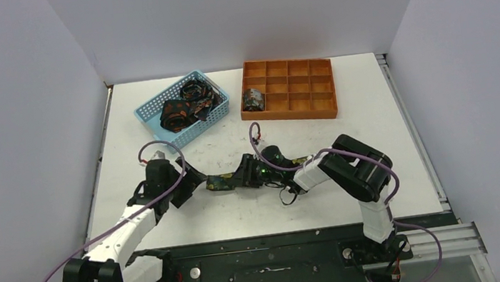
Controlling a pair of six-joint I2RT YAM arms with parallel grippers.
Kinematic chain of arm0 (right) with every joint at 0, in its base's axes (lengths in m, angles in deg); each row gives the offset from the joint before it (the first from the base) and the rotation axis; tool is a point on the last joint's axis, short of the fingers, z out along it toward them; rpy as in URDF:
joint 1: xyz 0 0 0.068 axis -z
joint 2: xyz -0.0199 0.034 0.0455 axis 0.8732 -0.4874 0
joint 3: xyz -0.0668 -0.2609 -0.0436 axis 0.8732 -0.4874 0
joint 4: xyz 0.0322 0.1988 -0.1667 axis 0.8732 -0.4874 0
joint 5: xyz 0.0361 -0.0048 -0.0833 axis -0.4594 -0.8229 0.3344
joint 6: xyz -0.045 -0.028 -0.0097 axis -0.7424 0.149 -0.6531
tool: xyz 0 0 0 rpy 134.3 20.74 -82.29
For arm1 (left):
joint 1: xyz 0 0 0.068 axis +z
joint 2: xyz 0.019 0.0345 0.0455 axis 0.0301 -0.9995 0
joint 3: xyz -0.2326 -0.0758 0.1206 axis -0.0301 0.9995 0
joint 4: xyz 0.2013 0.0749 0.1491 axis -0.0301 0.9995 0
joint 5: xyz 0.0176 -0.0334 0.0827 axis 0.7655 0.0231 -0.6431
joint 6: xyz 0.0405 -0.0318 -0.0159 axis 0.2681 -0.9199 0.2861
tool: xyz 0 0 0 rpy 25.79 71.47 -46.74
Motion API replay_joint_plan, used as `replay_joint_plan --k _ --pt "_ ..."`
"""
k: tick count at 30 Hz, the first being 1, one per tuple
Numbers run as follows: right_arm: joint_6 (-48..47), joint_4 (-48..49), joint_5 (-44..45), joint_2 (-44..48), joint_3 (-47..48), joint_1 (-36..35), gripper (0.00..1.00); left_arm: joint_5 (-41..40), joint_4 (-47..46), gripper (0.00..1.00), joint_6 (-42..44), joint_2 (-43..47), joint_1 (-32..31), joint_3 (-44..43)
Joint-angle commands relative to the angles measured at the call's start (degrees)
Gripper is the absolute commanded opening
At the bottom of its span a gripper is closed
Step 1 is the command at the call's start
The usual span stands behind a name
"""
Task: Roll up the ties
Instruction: Roll the tie at the center of the board.
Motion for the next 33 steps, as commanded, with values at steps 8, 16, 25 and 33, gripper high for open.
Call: replay_joint_plan --k 8,16,25,33 --pt "4.90 12.74 -3.56 -3.93 -0.49 2.11 0.25 13.42 -3.23 0.71 7.64 -8.89 3.70 -9.21" --pt "-0.83 4.34 -3.18 -0.74 3.45 1.97 0.34 15.10 -2.43 0.70 10.04 -11.98 4.75 -10.01" --pt "-8.83 -4.57 -2.19 0.50 9.36 1.25 0.29 16.20 -4.35 0.69 9.21 -11.26 5.04 -8.80" --pt "-13.96 -9.54 -1.44 0.08 12.99 1.19 0.28 17.44 -5.57 0.68 9.05 -12.28 5.13 -8.36"
